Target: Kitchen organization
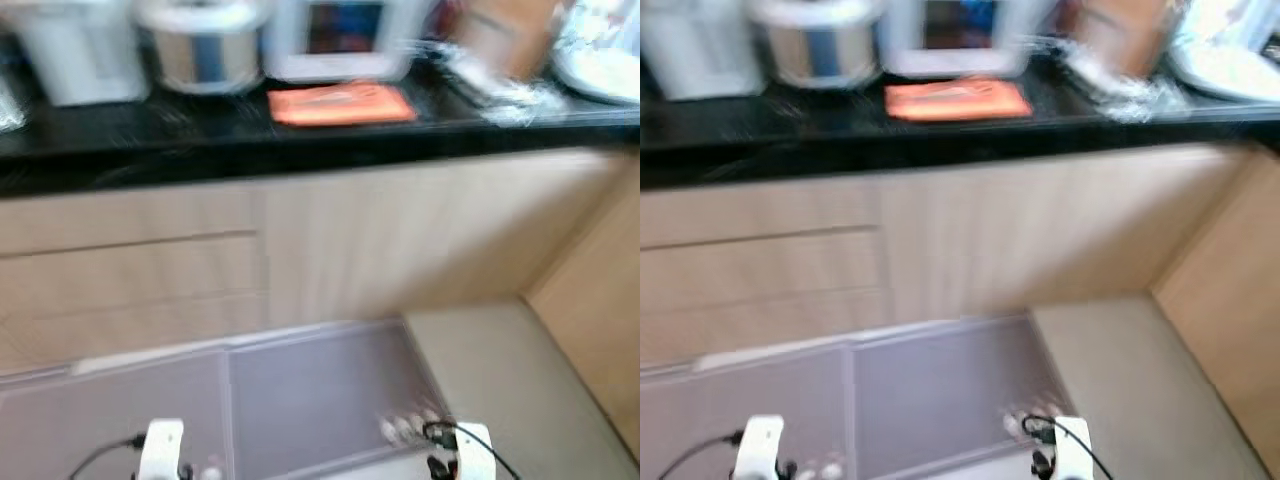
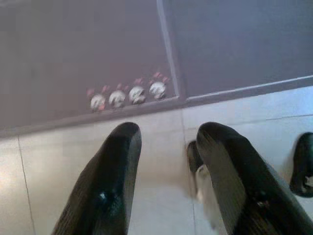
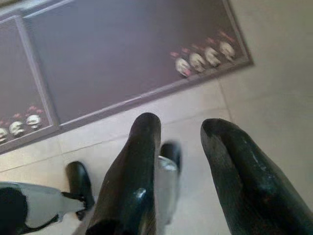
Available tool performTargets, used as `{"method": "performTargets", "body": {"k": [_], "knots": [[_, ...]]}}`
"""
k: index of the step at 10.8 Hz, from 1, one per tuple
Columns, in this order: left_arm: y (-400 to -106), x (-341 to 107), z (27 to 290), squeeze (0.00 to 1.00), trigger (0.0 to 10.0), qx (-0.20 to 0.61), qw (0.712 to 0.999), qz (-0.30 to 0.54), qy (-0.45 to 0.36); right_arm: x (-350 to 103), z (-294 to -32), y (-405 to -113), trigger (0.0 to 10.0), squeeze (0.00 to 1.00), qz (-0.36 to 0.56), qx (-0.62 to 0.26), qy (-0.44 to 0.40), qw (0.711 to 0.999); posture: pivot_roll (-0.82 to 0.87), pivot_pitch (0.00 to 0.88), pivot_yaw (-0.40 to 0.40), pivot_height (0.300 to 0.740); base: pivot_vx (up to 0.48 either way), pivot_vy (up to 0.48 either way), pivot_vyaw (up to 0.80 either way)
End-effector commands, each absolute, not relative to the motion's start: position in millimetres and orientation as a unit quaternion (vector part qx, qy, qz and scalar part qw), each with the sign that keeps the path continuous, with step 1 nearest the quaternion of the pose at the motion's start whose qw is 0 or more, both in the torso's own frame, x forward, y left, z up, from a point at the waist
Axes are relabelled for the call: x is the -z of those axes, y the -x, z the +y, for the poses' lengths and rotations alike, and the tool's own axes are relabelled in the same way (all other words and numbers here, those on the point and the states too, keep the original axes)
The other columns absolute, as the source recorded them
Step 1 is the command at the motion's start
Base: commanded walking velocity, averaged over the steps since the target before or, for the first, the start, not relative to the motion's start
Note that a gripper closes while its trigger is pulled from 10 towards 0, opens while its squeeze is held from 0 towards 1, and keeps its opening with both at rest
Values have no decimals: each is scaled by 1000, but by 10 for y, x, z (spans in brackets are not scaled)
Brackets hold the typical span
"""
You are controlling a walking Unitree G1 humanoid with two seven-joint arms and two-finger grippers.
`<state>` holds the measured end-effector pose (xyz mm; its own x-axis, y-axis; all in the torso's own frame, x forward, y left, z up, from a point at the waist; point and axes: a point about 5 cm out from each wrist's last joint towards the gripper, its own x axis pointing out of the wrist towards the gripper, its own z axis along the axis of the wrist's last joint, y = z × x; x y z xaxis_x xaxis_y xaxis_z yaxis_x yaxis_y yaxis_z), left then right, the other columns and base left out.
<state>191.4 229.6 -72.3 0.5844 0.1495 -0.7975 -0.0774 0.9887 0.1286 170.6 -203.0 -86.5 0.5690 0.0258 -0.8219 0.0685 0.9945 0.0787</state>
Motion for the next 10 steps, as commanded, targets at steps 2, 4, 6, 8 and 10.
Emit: {"method": "performTargets", "body": {"k": [2, 4, 6, 8, 10], "knots": [[-1869, 757, 2253, 0, 10000, -61, 886, 458, -33, 878, -2052, -1671, 10000, 0, 470, 17, -50, 881, -53, 0, -13, 740, 0, 0, -775], [-1877, 755, 2245, 0, 10000, -59, 887, 457, -35, 880, -2050, -1670, 10000, 0, 470, 16, -49, 881, -55, 0, -12, 740, 0, 0, -775], [-1879, 755, 2240, 0, 10000, -58, 887, 457, -34, 880, -2050, -1669, 10000, 0, 471, 15, -49, 881, -56, 0, -12, 740, 0, 0, -775], [-1877, 758, 2230, 0, 10000, -57, 887, 457, -34, 879, -2058, -1668, 10000, 0, 471, 15, -47, 881, -58, 0, -15, 740, 0, 0, -775], [-1886, 758, 2207, 0, 10000, -53, 888, 456, -34, 877, -2068, -1668, 10000, 0, 471, 16, -44, 881, -66, 0, -14, 740, 0, 0, -775]]}}
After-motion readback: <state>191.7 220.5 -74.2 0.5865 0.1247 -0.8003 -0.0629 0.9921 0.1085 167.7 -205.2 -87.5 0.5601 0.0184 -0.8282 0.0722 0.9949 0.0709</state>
